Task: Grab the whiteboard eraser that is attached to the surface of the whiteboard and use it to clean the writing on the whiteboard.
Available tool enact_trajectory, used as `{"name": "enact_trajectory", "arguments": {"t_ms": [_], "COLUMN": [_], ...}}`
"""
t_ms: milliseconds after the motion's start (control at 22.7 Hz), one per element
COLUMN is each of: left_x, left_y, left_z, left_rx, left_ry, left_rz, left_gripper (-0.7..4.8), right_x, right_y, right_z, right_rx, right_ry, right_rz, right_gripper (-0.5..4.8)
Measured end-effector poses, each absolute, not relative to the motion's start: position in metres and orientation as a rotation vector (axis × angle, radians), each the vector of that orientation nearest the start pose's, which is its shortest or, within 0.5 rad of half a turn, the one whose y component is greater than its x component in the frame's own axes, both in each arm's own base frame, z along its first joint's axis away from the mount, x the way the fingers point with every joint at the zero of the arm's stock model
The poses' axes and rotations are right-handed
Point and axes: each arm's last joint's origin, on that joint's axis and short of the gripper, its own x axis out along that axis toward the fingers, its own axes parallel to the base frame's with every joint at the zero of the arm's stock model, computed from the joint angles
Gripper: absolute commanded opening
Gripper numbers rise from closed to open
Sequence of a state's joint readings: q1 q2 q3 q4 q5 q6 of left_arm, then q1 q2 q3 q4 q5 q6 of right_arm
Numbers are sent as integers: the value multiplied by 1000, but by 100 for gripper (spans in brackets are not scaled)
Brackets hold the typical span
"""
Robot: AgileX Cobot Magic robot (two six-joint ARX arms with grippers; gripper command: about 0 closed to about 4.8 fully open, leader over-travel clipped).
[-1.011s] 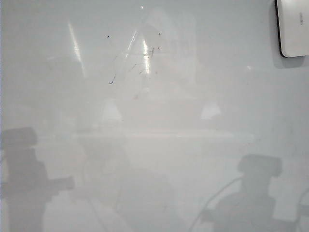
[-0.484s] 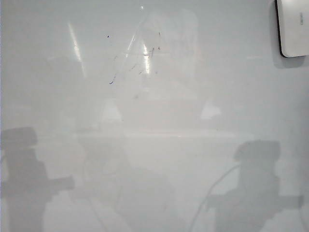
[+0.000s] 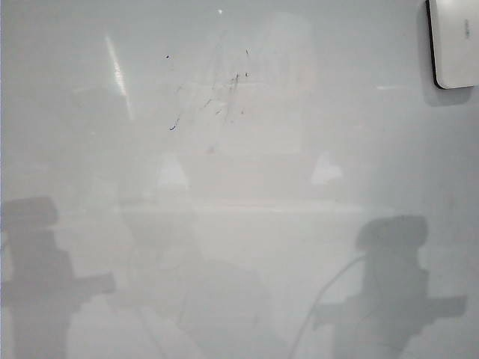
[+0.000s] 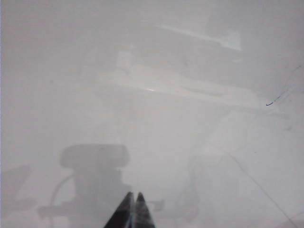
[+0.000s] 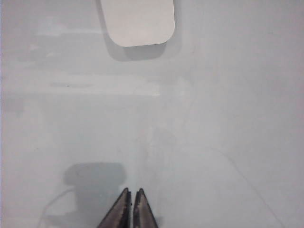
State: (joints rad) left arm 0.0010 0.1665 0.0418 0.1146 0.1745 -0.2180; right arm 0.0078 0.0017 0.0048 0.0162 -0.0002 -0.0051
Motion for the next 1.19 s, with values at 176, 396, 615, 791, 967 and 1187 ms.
{"name": "enact_trajectory", "arguments": {"t_ms": [176, 396, 615, 791, 967, 1187], "left_x": [106, 105, 97, 98, 98, 98], "left_y": [-5, -5, -5, -5, -3, -3], "left_z": [175, 176, 168, 166, 167, 167], "left_rx": [-218, -214, -129, -86, -80, -81], "left_ry": [29, 13, -25, -8, -21, -21], "left_rz": [-172, -173, -172, -163, -123, -112], "left_gripper": [-5, -5, -5, -5, -5, -5], "right_x": [97, 97, 98, 98, 98, 98], "right_y": [1, 1, 1, 1, 1, 1], "right_z": [167, 167, 166, 166, 165, 164], "right_rx": [-5, -5, -5, -5, -5, -5], "right_ry": [-19, -20, -13, -11, -7, 10], "right_rz": [8, 9, 8, 8, 8, 8], "right_gripper": [32, 32, 32, 32, 32, 32]}}
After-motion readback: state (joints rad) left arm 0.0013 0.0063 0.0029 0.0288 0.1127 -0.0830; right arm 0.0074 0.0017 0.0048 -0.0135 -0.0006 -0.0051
